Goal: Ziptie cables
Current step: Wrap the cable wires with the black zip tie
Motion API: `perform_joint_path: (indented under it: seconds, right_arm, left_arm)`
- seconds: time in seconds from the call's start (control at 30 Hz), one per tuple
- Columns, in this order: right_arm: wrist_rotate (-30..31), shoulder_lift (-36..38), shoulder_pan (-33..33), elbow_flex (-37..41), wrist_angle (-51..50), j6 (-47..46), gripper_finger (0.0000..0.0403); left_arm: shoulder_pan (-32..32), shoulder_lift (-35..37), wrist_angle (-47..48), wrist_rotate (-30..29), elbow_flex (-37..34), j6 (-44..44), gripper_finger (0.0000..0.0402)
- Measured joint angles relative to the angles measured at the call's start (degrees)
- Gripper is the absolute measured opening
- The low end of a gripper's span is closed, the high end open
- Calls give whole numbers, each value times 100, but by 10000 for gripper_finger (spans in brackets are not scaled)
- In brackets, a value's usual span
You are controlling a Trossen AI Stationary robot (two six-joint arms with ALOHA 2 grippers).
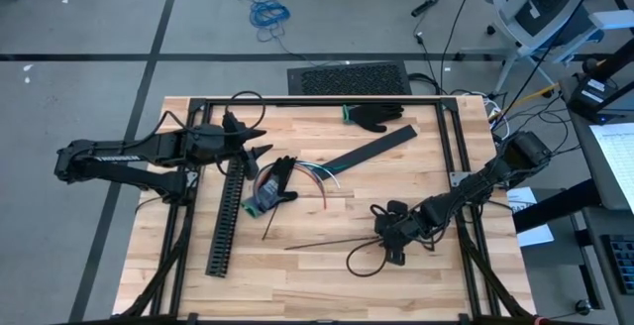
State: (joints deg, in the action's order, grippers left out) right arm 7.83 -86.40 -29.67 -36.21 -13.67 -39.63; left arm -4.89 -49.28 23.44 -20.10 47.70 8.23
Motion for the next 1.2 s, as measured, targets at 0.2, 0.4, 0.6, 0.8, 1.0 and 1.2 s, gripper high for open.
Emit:
perform_joint_path:
  seconds: [0.2, 0.4, 0.6, 0.8, 1.0, 1.2]
  right_arm:
    - [-26, -220, 67, -23, 121, 28, 126]
    - [-26, -417, 78, -28, 240, 4, 112]
    - [-64, -566, 78, -42, 282, -9, 49]
    - [-70, -570, 63, -44, 269, 36, 19]
    - [-66, -496, 76, -141, 99, 45, 10]
    - [4, -335, 201, -430, -314, 49, 8]
  left_arm:
    - [-1, 0, 6, -74, 0, -3, 205]
    - [2, 0, 32, -110, 0, -7, 205]
    - [2, 0, 281, -133, 0, 10, 205]
    - [2, 0, 372, -137, 0, 28, 205]
    - [2, 0, 372, -137, 0, 28, 205]
    - [2, 0, 374, -141, 0, 15, 205]
